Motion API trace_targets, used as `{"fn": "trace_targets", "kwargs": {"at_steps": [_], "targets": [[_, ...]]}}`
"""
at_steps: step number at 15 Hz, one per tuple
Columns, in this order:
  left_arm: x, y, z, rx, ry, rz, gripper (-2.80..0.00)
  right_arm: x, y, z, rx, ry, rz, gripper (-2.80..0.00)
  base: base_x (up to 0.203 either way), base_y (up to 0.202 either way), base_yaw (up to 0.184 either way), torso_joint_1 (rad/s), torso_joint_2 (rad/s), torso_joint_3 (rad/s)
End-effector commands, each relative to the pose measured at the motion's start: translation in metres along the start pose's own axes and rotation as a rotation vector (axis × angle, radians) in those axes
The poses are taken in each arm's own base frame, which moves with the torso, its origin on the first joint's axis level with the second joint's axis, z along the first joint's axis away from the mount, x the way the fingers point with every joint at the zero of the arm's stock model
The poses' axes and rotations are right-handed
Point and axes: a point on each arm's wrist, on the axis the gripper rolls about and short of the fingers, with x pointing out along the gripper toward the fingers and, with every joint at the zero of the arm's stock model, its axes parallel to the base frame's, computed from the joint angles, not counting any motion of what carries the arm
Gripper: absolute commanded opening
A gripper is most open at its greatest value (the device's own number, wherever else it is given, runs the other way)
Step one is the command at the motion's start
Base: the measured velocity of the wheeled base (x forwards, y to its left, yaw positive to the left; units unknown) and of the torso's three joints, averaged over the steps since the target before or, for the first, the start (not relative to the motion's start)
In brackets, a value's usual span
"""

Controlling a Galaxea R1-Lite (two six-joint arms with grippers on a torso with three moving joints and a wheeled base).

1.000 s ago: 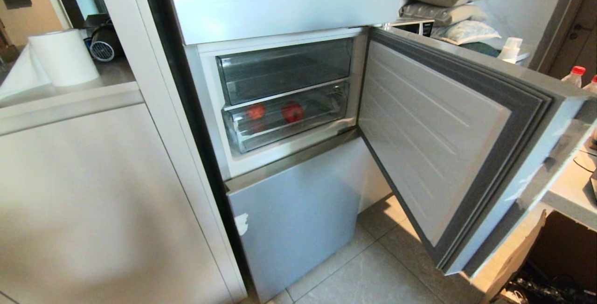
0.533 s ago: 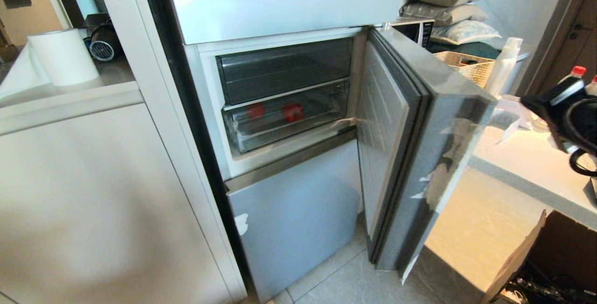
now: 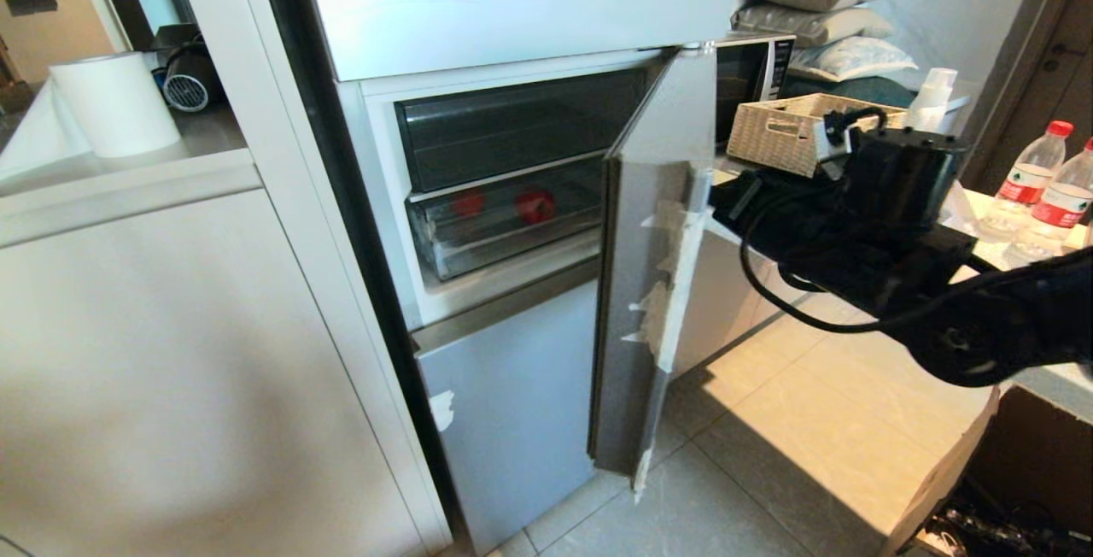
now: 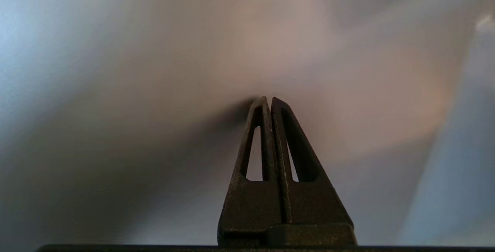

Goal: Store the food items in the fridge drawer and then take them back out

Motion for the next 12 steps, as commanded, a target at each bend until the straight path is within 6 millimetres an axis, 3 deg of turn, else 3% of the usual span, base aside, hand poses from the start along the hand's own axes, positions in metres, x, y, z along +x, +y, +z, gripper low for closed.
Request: {"fn": "trace_targets", "kwargs": {"at_steps": [1, 5, 7, 9, 10, 12], "targets": [[0.000, 0.000, 0.000, 0.000, 0.001, 0.000, -2.80, 0.042, 0.006, -0.036, 0.005, 0.048, 0.064, -2.80, 0.000, 0.000, 0.000, 0.000, 0.00, 0.000], [0.000, 0.000, 0.000, 0.000, 0.001, 0.000, -2.80, 0.109, 0.047, -0.080, 0.011, 0.032, 0.300, -2.80, 0.000, 0.000, 0.000, 0.000, 0.00, 0.000], [0.000, 0.000, 0.000, 0.000, 0.001, 0.000, -2.80, 0.127, 0.061, -0.092, 0.036, -0.002, 0.376, -2.80, 0.000, 0.000, 0.000, 0.000, 0.00, 0.000], [0.000, 0.000, 0.000, 0.000, 0.001, 0.000, -2.80, 0.126, 0.072, -0.084, 0.056, -0.032, 0.399, -2.80, 0.000, 0.000, 0.000, 0.000, 0.00, 0.000], [0.000, 0.000, 0.000, 0.000, 0.001, 0.000, -2.80, 0.115, 0.079, -0.071, 0.061, -0.047, 0.403, -2.80, 0.000, 0.000, 0.000, 0.000, 0.00, 0.000], [0.000, 0.000, 0.000, 0.000, 0.001, 0.000, -2.80, 0.076, 0.090, -0.043, 0.059, -0.036, 0.385, -2.80, 0.000, 0.000, 0.000, 0.000, 0.00, 0.000]]}}
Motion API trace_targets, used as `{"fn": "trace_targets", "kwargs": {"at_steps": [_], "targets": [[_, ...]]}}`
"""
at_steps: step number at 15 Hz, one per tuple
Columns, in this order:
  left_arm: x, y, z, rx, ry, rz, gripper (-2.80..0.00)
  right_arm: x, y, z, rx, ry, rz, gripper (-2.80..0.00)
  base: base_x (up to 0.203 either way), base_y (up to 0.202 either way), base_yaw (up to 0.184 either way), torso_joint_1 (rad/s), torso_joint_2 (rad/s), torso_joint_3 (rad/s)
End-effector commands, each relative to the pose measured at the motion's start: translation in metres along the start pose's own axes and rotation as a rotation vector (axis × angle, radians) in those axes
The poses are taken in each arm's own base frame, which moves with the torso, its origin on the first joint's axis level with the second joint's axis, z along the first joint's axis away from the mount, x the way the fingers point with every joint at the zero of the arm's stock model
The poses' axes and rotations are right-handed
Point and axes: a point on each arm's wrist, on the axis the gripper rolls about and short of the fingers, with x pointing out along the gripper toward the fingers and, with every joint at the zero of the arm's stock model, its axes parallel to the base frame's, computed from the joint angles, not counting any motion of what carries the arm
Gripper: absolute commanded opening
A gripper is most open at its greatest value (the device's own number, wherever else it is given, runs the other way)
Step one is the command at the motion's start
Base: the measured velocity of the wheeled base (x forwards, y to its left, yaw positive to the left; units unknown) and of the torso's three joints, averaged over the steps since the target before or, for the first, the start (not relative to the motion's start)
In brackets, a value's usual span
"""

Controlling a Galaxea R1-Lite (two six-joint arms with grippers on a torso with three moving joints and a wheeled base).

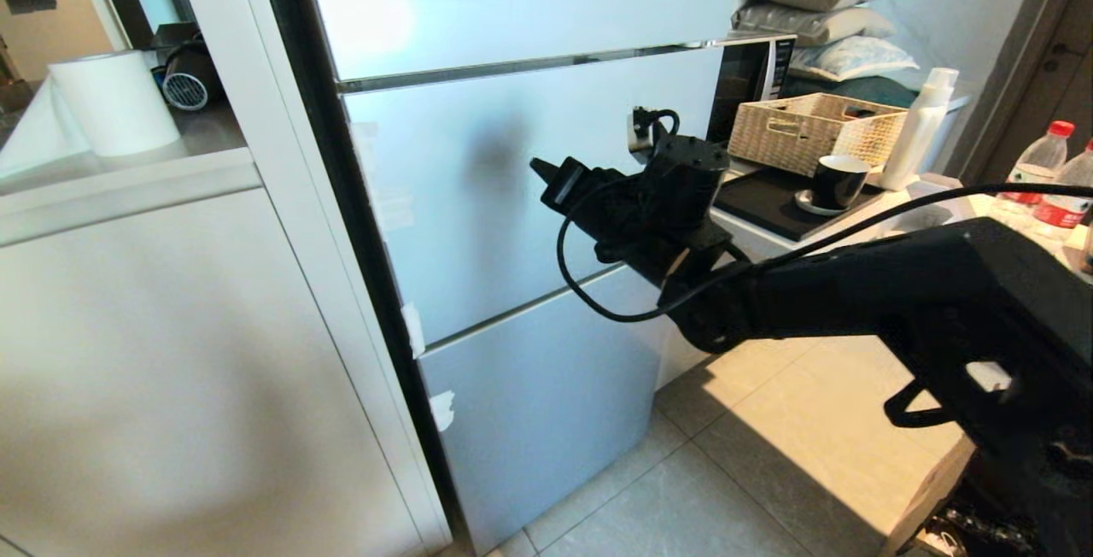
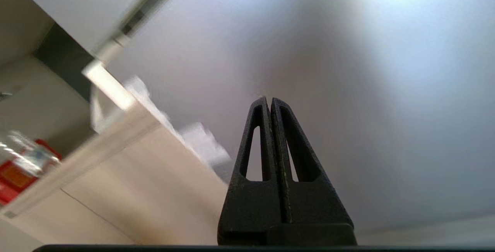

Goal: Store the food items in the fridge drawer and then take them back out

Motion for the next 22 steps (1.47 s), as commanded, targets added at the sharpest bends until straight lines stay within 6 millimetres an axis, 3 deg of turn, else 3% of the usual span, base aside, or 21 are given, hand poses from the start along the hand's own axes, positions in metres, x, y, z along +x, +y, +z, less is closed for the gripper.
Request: {"fn": "trace_targets", "kwargs": {"at_steps": [1, 4, 7, 9, 11, 13, 16, 22], "targets": [[0.000, 0.000, 0.000, 0.000, 0.001, 0.000, -2.80, -0.041, 0.034, 0.037, -0.006, -0.004, 0.001, -2.80, 0.000, 0.000, 0.000, 0.000, 0.00, 0.000], [0.000, 0.000, 0.000, 0.000, 0.001, 0.000, -2.80, -0.166, 0.070, 0.073, -0.149, 0.047, -0.104, -2.80, 0.000, 0.000, 0.000, 0.000, 0.00, 0.000], [0.000, 0.000, 0.000, 0.000, 0.001, 0.000, -2.80, -0.300, 0.077, 0.094, -0.308, 0.023, -0.282, -2.80, 0.000, 0.000, 0.000, 0.000, 0.00, 0.000], [0.000, 0.000, 0.000, 0.000, 0.001, 0.000, -2.80, -0.377, 0.084, 0.086, -0.392, -0.015, -0.380, -2.80, 0.000, 0.000, 0.000, 0.000, 0.00, 0.000], [0.000, 0.000, 0.000, 0.000, 0.001, 0.000, -2.80, -0.437, 0.084, 0.055, -0.479, -0.032, -0.470, -2.80, 0.000, 0.000, 0.000, 0.000, 0.00, 0.000], [0.000, 0.000, 0.000, 0.000, 0.001, 0.000, -2.80, -0.473, 0.077, 0.022, -0.529, 0.003, -0.558, -2.80, 0.000, 0.000, 0.000, 0.000, 0.00, 0.000], [0.000, 0.000, 0.000, 0.000, 0.001, 0.000, -2.80, -0.497, 0.049, -0.025, -0.499, 0.234, -0.763, -2.80, 0.000, 0.000, 0.000, 0.000, 0.00, 0.000], [0.000, 0.000, 0.000, 0.000, 0.001, 0.000, -2.80, -0.497, 0.048, -0.026, -0.496, 0.267, -0.731, -2.80, 0.000, 0.000, 0.000, 0.000, 0.00, 0.000]]}}
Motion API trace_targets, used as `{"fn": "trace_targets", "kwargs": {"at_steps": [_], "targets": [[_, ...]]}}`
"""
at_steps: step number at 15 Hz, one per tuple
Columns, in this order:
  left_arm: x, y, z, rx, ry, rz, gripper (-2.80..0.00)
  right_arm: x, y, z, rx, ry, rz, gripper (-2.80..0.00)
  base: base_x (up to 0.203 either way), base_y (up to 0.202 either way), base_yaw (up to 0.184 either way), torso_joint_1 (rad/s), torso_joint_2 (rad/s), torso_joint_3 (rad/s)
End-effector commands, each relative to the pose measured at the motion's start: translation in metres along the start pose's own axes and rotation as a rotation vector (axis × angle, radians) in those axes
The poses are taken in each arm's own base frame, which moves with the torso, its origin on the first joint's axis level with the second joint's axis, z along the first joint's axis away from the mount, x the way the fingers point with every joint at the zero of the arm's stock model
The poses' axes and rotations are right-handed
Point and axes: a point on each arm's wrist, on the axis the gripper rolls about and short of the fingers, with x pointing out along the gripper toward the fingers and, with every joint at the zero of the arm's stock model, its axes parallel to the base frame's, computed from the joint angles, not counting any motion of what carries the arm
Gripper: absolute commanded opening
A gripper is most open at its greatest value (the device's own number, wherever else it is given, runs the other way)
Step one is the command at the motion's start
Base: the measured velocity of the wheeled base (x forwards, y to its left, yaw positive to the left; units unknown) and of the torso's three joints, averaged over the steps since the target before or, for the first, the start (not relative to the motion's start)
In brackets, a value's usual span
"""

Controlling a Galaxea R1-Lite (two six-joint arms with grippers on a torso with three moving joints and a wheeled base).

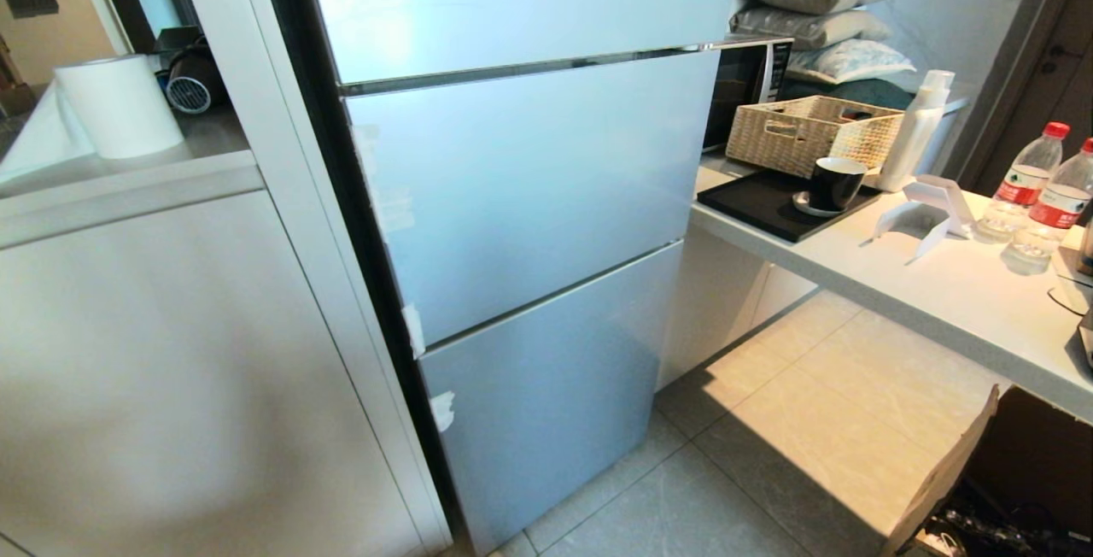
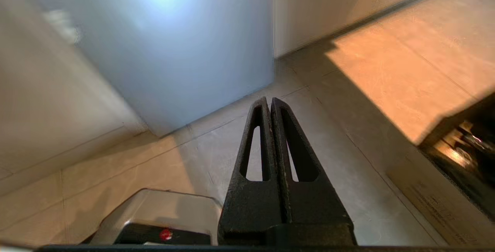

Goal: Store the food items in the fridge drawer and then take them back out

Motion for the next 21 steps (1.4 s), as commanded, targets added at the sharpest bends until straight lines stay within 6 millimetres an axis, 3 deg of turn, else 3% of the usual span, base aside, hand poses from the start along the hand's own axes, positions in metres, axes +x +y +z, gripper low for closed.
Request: {"fn": "trace_targets", "kwargs": {"at_steps": [1, 5, 9, 21], "targets": [[0.000, 0.000, 0.000, 0.000, 0.001, 0.000, -2.80, 0.000, -0.001, -0.001, 0.003, 0.001, -0.047, -2.80, 0.000, 0.000, 0.000, 0.000, 0.00, 0.000], [0.000, 0.000, 0.000, 0.000, 0.001, 0.000, -2.80, -0.006, -0.001, -0.005, -0.050, -0.067, -0.167, -2.80, 0.000, 0.000, 0.000, 0.000, 0.00, 0.000], [0.000, 0.000, 0.000, 0.000, 0.001, 0.000, -2.80, -0.020, 0.001, -0.014, -0.090, -0.246, -0.164, -2.80, 0.000, 0.000, 0.000, 0.000, 0.00, 0.000], [0.000, 0.000, 0.000, 0.009, 0.001, -0.001, -2.80, -0.020, 0.001, -0.013, -0.034, -0.242, -0.172, -2.80, 0.000, 0.000, 0.000, 0.000, 0.00, 0.000]]}}
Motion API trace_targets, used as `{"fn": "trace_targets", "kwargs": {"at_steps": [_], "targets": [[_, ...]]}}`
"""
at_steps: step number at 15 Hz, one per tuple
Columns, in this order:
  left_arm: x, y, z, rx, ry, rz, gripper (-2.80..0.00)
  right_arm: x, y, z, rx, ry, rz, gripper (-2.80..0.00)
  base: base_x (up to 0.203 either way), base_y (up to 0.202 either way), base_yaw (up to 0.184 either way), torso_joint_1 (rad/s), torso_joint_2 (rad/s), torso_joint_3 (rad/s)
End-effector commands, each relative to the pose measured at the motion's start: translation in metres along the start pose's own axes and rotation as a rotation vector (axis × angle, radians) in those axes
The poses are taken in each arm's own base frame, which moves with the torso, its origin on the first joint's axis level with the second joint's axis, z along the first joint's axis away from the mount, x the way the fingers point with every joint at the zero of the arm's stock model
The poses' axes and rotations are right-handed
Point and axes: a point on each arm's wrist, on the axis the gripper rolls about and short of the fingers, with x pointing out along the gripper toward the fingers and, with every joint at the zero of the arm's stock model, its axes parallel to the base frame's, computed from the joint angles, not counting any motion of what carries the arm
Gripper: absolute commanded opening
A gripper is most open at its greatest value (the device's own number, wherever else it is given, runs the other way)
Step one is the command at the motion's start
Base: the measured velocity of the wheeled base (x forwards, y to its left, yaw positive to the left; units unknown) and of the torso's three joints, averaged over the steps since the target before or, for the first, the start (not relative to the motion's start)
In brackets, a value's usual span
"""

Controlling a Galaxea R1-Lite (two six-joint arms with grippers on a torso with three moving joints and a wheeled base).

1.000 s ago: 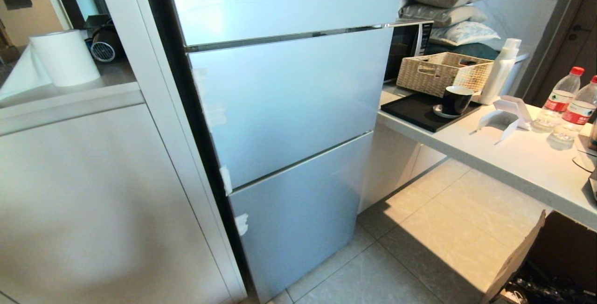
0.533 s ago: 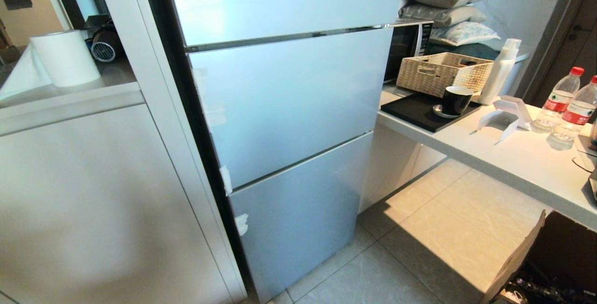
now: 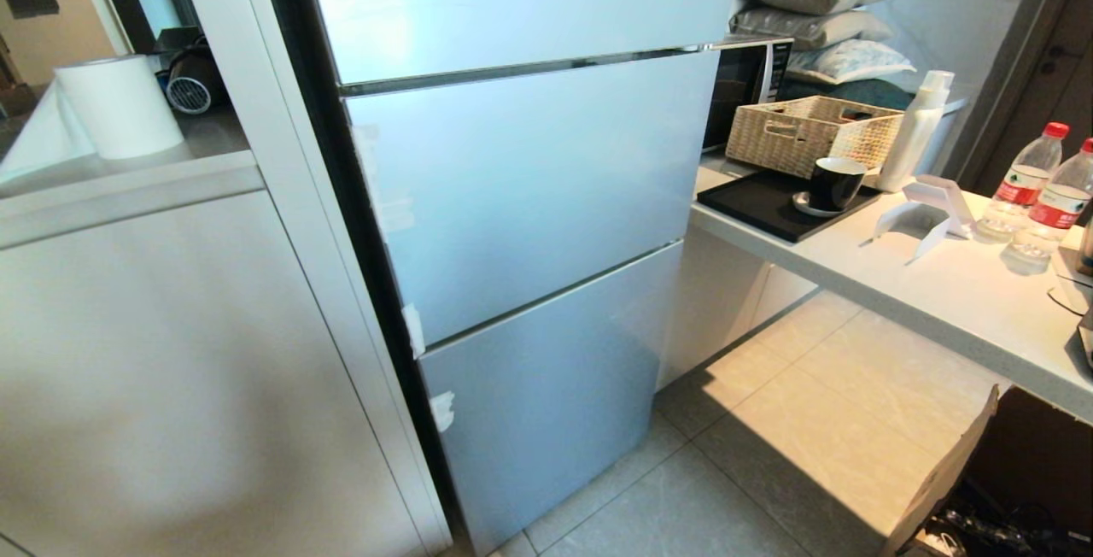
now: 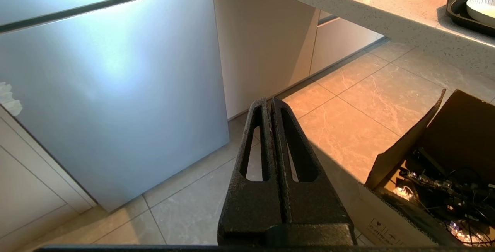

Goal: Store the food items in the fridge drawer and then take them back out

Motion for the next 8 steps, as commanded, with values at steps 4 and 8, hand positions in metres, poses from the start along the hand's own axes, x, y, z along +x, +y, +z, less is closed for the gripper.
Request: {"fn": "trace_targets", "kwargs": {"at_steps": [4, 8], "targets": [[-0.007, 0.000, 0.026, 0.016, -0.084, 0.000, -2.80, 0.000, 0.000, 0.000, -0.001, 0.001, 0.000, -2.80, 0.000, 0.000, 0.000, 0.000, 0.00, 0.000], [0.011, 0.000, 0.095, -0.144, -0.041, -0.074, -2.80, 0.000, 0.000, 0.000, -0.001, 0.001, -0.001, -2.80, 0.000, 0.000, 0.000, 0.000, 0.00, 0.000]]}}
